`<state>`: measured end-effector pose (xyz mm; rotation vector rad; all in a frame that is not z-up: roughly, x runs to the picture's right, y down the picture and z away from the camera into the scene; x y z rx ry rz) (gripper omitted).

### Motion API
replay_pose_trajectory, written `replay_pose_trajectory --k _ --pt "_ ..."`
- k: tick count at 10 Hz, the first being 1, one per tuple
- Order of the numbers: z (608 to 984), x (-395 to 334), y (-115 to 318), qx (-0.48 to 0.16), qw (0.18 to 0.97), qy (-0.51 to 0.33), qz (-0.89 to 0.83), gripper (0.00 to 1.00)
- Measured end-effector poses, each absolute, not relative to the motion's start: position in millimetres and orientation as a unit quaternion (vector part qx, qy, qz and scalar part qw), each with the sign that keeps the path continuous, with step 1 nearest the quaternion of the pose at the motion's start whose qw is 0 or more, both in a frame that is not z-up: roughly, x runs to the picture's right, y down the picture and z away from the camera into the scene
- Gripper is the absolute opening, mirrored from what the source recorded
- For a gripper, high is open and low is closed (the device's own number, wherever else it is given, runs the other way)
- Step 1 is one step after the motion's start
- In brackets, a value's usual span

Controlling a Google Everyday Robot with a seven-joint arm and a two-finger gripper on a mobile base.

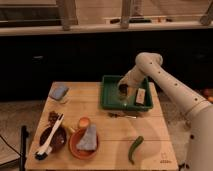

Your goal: Stack cups into tray

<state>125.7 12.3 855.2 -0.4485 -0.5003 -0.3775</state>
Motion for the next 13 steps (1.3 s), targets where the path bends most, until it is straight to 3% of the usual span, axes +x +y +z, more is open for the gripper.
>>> replay_pose_trajectory --k 6,8,13 --pt "874 118 21 -0.229 0.925 -0.238 -0.189 0.01" --pt "879 117 22 -0.233 0.926 -0.230 -0.188 0.18" --pt "891 116 23 -0.239 0.928 -0.219 -0.184 0.70"
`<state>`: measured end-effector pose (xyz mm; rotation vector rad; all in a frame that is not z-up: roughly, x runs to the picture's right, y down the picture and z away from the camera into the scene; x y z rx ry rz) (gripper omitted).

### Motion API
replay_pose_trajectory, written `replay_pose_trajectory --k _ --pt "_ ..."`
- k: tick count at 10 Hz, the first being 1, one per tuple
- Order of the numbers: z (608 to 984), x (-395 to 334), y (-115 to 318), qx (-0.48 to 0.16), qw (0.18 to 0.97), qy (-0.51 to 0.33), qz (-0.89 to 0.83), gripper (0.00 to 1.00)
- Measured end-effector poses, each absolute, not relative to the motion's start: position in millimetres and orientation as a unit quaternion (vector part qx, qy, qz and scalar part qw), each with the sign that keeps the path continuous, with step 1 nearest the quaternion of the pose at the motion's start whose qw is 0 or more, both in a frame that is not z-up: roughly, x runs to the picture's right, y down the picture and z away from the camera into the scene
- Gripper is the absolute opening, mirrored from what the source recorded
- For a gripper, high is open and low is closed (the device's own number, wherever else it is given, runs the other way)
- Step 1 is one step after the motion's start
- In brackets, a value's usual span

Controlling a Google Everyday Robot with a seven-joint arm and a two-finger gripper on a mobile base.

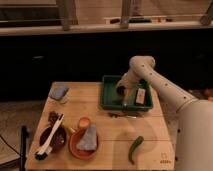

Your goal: Stack cups into tray

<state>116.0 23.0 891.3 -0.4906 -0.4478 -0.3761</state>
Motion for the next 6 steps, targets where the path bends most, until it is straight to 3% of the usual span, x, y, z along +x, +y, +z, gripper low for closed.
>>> replay_pose_trajectory --k 2,6 --pt "894.6 115.5 21.5 -0.240 0.928 -0.218 -0.181 0.80" --pt "896.7 115.1 16.8 -0.238 0.929 -0.219 -0.179 0.80"
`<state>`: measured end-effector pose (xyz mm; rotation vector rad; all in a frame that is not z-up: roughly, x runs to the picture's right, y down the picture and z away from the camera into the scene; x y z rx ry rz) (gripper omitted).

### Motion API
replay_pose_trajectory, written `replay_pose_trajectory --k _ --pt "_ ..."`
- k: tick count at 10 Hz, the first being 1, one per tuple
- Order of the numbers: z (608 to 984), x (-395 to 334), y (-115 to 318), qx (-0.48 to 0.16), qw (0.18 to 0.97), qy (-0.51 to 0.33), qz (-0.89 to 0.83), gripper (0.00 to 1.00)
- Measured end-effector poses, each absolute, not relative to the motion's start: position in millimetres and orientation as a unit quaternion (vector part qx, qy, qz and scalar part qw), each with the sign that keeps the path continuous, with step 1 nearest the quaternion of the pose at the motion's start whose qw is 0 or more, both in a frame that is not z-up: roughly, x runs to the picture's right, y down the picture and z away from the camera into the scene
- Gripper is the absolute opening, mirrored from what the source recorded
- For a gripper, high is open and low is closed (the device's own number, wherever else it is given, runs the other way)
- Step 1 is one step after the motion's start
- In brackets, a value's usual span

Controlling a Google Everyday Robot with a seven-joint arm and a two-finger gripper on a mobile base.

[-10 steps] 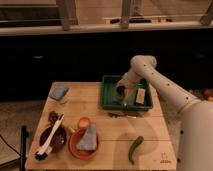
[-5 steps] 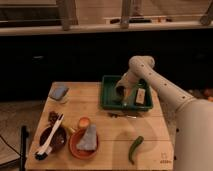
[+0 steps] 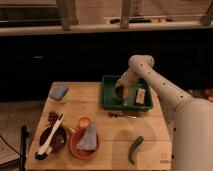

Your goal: Stack cups into tray

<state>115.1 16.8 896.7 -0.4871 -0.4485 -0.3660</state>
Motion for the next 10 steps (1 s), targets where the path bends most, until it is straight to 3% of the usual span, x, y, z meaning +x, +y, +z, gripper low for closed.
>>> replay_pose_trajectory --k 10 --pt "884 132 5 -0.221 0.937 -0.212 -0.168 0.80"
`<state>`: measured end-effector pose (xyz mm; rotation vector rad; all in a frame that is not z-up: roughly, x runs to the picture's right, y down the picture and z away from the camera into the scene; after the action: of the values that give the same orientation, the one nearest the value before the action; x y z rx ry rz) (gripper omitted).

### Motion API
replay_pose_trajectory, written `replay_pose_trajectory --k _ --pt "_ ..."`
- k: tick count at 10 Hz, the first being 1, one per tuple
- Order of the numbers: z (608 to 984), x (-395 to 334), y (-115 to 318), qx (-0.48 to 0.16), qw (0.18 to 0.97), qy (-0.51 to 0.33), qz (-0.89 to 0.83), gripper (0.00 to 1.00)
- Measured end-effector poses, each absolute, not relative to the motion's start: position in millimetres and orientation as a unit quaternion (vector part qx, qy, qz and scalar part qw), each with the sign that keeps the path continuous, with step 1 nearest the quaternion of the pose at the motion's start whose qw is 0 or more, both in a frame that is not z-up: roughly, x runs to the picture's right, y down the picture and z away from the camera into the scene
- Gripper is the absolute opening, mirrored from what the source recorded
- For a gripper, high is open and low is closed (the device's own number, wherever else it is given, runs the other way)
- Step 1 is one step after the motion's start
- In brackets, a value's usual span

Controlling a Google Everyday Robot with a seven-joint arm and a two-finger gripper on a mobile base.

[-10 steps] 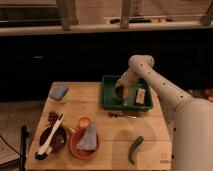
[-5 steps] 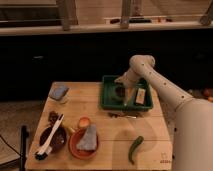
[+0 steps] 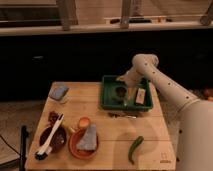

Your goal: Stack cups into tray

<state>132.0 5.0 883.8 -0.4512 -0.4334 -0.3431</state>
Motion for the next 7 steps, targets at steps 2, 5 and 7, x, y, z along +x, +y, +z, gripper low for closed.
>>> replay_pose_trajectory --k 2,5,7 --pt "877 138 -5 -0.216 0.940 -0.203 -0.167 0.80" --pt "865 151 -22 -0.200 0.948 -0.189 -0.160 0.80" --pt "864 155 -24 -0.195 0.950 -0.185 -0.157 0.80"
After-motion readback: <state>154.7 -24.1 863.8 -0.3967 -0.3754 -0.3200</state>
